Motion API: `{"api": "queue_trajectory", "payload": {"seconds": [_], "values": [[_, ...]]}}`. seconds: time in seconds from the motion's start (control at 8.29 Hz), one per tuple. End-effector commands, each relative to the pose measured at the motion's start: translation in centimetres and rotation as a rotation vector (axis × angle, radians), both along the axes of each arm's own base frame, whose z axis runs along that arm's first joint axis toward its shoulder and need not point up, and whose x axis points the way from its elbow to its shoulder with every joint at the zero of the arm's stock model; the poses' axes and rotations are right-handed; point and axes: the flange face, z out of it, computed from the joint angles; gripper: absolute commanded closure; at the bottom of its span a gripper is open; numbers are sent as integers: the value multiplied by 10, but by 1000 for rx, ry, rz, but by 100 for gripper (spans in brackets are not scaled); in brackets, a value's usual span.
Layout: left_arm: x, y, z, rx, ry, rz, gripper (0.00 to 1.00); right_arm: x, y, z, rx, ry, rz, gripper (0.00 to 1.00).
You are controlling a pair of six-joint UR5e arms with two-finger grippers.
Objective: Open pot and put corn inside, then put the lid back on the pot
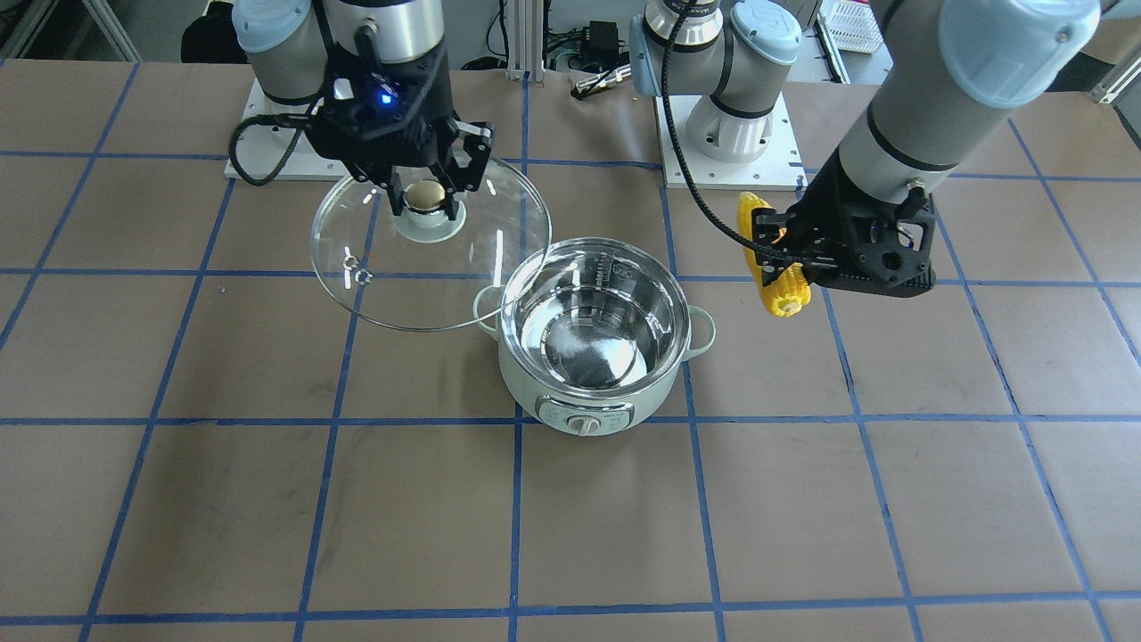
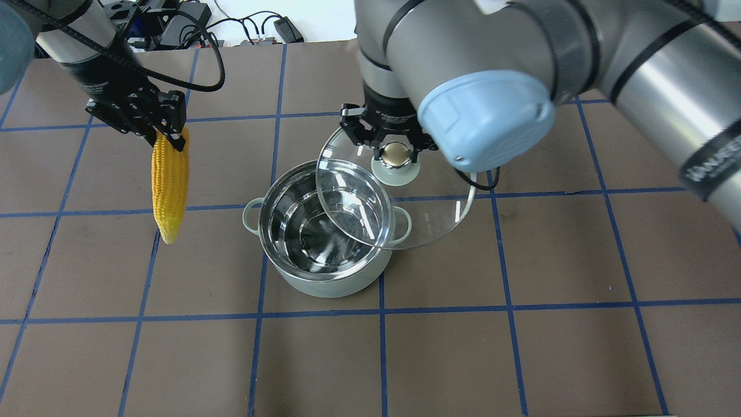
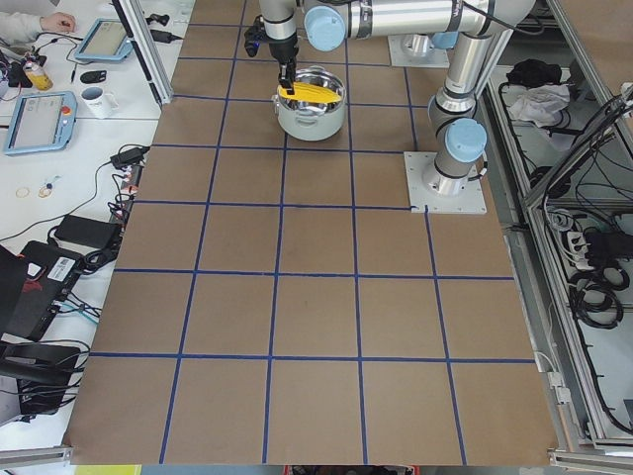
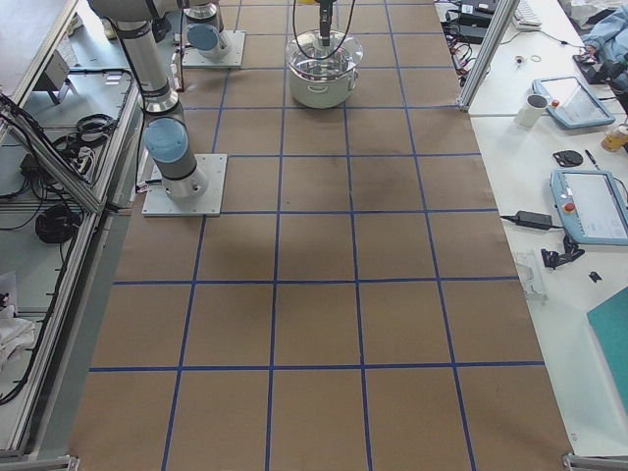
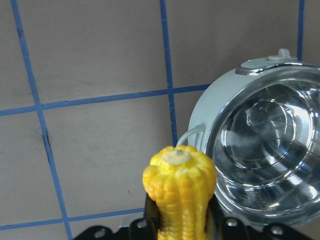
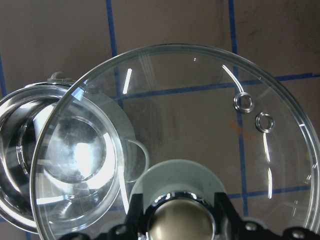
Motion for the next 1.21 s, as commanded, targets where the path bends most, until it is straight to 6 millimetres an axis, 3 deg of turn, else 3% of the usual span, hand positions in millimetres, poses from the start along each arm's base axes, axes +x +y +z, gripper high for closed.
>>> {"api": "queue_trajectory", "payload": {"seconds": [0.0,0.24,0.48,0.72,1.09], "values": [[-87,14,-16,27,16,-96,100,-50,3,21,27,-21,50,79],[-138,15,-46,42,13,-170,100,-71,-4,20,44,-18,51,79],[-181,7,-88,61,0,-186,100,-72,0,22,51,-14,56,81],[-193,1,-121,112,-11,-205,100,-72,1,21,57,-13,57,81],[-194,-5,-151,158,-29,-216,100,-73,2,21,64,-9,57,82]]}}
